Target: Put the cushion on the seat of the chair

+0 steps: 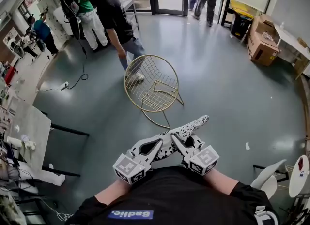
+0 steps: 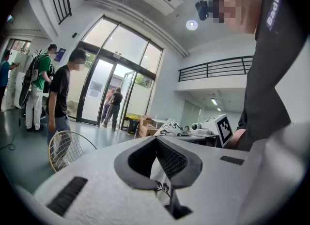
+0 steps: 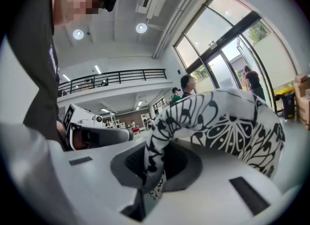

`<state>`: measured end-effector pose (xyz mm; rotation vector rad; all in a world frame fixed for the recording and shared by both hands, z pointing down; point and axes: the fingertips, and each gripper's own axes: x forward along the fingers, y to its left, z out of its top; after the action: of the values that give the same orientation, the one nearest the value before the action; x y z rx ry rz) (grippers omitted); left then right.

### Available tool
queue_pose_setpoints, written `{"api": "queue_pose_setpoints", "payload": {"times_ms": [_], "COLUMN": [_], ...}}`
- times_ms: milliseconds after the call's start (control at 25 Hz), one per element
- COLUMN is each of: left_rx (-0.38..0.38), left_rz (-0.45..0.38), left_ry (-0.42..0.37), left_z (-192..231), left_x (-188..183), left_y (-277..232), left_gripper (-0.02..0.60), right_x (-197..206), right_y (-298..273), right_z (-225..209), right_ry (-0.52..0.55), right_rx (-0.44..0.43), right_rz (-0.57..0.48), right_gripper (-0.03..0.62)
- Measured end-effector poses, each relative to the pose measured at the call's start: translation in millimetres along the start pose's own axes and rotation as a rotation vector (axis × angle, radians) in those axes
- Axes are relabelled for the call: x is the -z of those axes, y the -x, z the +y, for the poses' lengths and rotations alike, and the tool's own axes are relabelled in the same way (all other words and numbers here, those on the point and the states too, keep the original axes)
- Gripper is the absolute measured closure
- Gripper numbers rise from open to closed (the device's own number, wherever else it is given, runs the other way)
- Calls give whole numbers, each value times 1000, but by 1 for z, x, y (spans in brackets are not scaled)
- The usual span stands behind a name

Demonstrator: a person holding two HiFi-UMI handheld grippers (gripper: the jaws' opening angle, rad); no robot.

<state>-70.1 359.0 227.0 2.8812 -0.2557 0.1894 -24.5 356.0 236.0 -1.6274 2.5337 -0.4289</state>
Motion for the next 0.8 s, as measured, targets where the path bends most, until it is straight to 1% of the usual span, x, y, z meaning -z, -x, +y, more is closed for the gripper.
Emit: {"api": "queue_pose_setpoints", "payload": {"times_ms": [160, 280, 400, 560, 800], "left_rx": [-43, -60, -59, -58, -25], "left_rz": [-12, -22, -27, -42, -57], "left_ry": [3, 8, 3, 17, 28], "left_z": [-7, -14, -14, -3, 25], "left_x": [-1, -5, -6, -7, -5], "left_y": [-19, -32, -44, -57, -68], "left_gripper": [565, 565, 566, 565, 565], "right_x": [2, 0, 1, 5, 13], "right_y": [15, 24, 27, 24, 3], "right_z": [-18, -29, -43, -60, -78], "right_ry": [-6, -5, -19, -24, -23], "right_rx": [-27, -40, -35, -21, 7], "right_rz": [0, 4, 9, 24, 58], "right_gripper": [553, 553, 553, 553, 553]}}
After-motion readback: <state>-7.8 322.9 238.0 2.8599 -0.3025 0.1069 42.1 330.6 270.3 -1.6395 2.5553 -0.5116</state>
